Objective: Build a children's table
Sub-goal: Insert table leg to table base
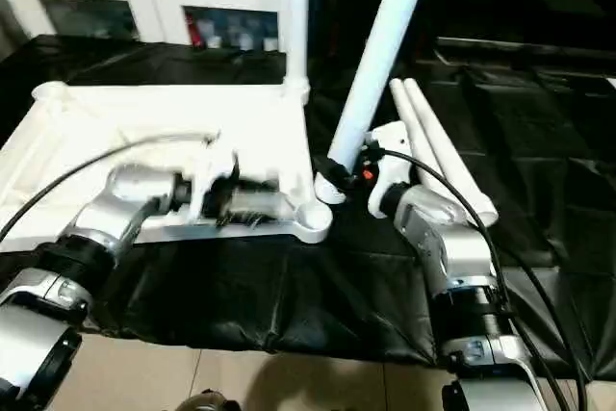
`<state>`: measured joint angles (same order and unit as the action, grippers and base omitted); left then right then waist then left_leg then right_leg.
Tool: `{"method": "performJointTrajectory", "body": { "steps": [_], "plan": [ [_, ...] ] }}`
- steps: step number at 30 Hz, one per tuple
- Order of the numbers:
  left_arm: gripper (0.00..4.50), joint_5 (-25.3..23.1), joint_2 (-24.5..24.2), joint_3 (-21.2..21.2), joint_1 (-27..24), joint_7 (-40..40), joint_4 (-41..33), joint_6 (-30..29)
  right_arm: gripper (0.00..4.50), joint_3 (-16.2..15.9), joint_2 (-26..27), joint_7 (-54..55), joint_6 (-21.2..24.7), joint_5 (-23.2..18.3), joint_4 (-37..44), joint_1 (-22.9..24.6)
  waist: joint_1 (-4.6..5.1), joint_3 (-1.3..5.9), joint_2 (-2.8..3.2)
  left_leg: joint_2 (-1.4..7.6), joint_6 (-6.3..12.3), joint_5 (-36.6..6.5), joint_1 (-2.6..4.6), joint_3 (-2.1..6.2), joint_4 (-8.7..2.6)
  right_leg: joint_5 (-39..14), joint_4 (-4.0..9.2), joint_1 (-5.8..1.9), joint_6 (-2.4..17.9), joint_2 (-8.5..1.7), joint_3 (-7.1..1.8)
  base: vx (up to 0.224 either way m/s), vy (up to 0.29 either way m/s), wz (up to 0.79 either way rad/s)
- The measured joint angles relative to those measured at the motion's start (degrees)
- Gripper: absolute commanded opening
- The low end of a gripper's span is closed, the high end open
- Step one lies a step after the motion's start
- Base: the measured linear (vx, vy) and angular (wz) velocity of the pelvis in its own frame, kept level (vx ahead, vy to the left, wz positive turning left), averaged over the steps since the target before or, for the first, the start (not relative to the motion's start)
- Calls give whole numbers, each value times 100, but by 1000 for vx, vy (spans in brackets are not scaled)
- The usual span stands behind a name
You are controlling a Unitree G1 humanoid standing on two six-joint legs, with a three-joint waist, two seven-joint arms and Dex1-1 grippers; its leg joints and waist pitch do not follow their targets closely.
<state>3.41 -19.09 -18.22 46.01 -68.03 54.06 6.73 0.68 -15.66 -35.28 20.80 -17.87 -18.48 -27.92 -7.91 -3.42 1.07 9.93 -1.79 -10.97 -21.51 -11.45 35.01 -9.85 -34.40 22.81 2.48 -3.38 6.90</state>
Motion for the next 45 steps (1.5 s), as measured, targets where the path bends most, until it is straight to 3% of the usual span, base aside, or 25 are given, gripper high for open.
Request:
{"method": "performJointTrajectory", "body": {
  "steps": [5, 14, 29, 37, 45],
  "plan": [
    [208, -308, -37, -98, 242, -29, 611, 291, 189, -14, -29, -6, -14, 24, 45, 139, -6, 0, 62, 0, 0, 0, 4, -1, 1, 8, -1, -6, 13, -2, -1, 0, 0, 0],
    [127, -463, 33, -59, 599, -187, 1339, 625, 189, -49, -54, -48, -14, 38, 258, 188, -16, 11, 98, 0, 1, 0, 3, -1, 1, 16, 0, -5, 27, -2, 0, 0, 0, 0],
    [5, -668, 38, 19, 609, -311, 1680, 794, 189, -115, -60, -162, -5, 42, 260, 259, -17, 11, 103, 0, 2, 0, 2, -1, 1, 7, 0, -4, 13, -2, 0, 0, 0, 0],
    [0, -653, 121, 162, 571, -420, 1659, 689, 189, -403, -213, -683, 176, 20, 503, 259, -3, 11, 108, 1, 4, -2, 1, -1, -2, 10, 0, -1, 23, -2, 2, 0, 0, 0],
    [0, -595, 175, 268, 50, -230, 903, 545, 189, -698, -359, -993, 349, 119, 639, 267, -17, 32, 117, -2, 7, -4, 5, -3, -1, 4, 3, -8, 11, -5, 0, 0, 0, 0]
  ]
}}
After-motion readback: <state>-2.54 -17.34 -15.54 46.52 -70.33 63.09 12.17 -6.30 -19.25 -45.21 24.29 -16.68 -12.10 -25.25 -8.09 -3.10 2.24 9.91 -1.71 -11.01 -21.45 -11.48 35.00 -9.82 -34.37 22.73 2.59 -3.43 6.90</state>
